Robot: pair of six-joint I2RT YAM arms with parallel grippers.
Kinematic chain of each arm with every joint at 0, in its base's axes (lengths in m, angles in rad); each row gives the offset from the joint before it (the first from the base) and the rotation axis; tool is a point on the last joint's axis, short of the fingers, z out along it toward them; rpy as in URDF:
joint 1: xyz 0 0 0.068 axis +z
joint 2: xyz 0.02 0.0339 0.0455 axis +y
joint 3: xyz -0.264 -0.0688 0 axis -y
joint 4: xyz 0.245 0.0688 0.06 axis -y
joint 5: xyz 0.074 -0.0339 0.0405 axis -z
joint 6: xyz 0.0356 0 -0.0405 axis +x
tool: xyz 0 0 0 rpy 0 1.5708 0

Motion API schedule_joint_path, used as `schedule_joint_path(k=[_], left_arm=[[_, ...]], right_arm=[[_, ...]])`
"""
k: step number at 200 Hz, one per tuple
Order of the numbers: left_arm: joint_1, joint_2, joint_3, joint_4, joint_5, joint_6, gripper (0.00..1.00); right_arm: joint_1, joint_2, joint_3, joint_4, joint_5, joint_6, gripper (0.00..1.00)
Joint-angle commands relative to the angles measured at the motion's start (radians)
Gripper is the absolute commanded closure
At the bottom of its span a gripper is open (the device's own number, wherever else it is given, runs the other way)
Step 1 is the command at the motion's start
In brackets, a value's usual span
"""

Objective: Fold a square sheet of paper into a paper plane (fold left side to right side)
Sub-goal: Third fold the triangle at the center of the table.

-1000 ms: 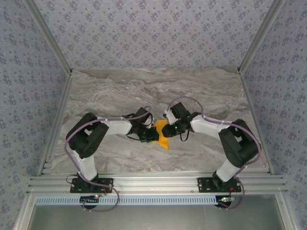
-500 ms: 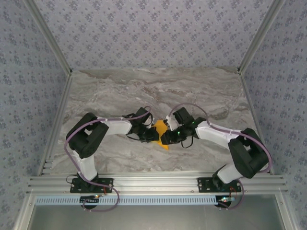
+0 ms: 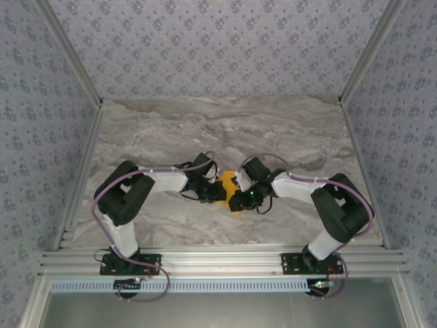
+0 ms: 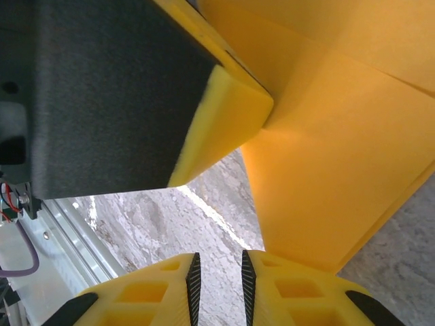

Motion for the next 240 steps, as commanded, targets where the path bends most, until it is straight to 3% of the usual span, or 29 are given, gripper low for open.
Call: schedule_joint_path(k=[1,145,240], left_arm=[[0.001,0.046,-0.006,-0.083,-0.080,0.017,0.91],[0.001,0.047,-0.004,-0.097,-0.090,0.024,0.91],[0.005,0.055,-0.001,-0.105,-0.097,0.028,0.91]], right_arm=[[0.008,0.016,-0.005,-0.041,0.033,-0.011,0.73],[0.021,0.046,-0.005,-0.107,0.096,-0.027,0.74],[0.028,-0.009,-0.107,-0.178,0.120,-0.022,0.82]])
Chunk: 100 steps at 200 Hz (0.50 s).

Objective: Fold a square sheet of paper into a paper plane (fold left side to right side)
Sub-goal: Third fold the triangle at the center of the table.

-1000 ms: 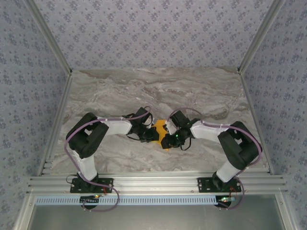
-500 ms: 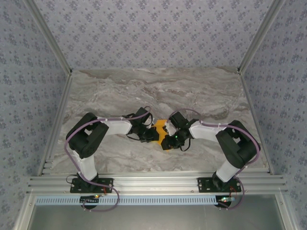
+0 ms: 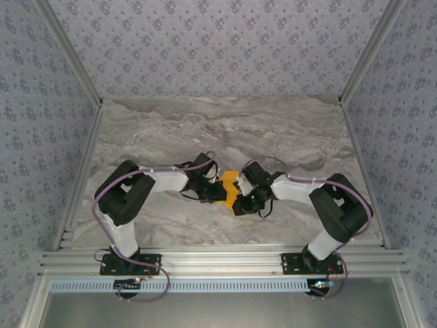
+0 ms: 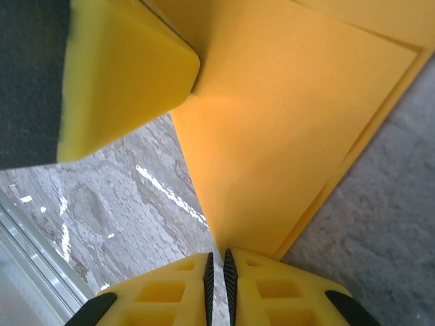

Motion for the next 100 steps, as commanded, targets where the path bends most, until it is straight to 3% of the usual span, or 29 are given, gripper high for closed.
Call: schedule_joint_path(k=[1,100], left_arm=[[0.007,0.049,-0.010,-0.094,-0.099,0.021,0.91],[0.008,0.039,0.000,-0.092,-0.092,0.019,0.91]], right_arm=[[0.011,-0.009,-0.065,-0.157,0.041,-0.003,0.82],[-0.002,-0.213,0.019,-0.196,0.000,-0.021,0.84]])
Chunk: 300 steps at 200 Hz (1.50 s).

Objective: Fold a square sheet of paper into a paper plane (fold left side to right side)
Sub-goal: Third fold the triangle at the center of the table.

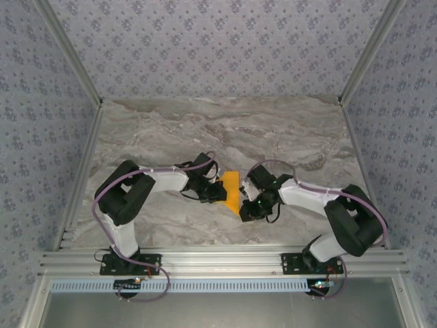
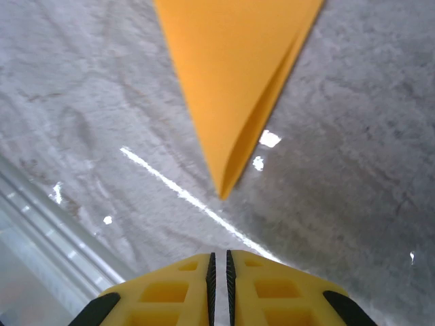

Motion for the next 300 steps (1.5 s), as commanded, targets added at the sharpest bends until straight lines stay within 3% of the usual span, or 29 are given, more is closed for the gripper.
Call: schedule_joint_path(k=[1,96,227,300], left_arm=[[0.008,0.039,-0.004,-0.083,-0.092,0.019,0.91],[0.009,0.041,0.003,-0.086,-0.092,0.021,0.91],[0.009,0.032,0.008,-0.089,-0.092,0.018,0.91],[0.006,-0.061,-0.009,-0.055,-0.064,-0.003,0.90]], right_arm=[[-0.005,-0.058,0.051,-0.031,-0.017,-0.013,0.84],[-0.015,-0.033,0.063,0.223,0.002,0.132,0.84],[-0.016,0.166,0.014,0.200,0.004,0.142,0.85],[-0.016,0.236,0.019,0.125,0.124,0.124,0.88]])
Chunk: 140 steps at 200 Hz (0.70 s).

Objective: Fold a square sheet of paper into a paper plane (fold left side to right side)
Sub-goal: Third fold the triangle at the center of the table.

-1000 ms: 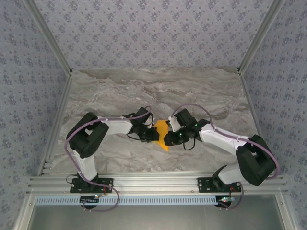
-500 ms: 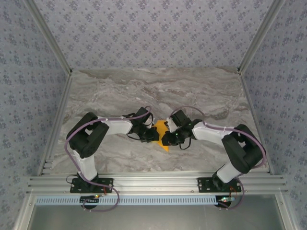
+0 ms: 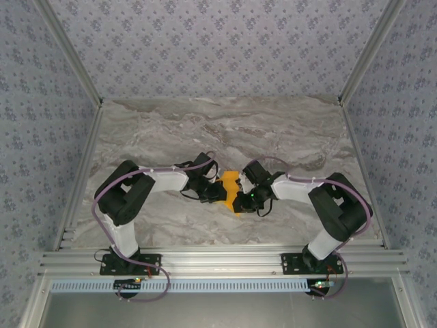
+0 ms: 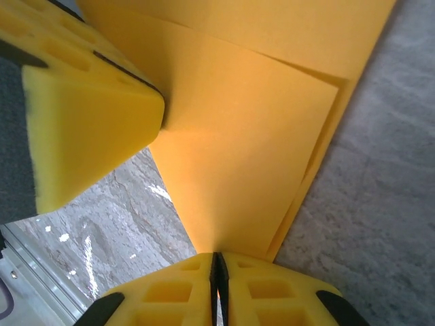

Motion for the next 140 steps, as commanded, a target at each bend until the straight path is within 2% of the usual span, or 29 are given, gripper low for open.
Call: schedule_joint_path(k=[1,51,140], left_arm=[[0.006,-0.056,-0.013,-0.045,-0.055,-0.003,0.90],[-0.036,-0.102,-0.071,0.064,0.007,-0.062,0.92],[-0.079,-0.031,-0.071,0.140,0.022,-0.104,0.93]], right_arm=[[0.001,0.060,-0.017,-0.093,0.127,-0.011,0.88],[0.001,0.072,-0.013,-0.101,0.147,-0.019,0.97],[0.002,0.084,-0.004,-0.106,0.148,-0.022,0.98]])
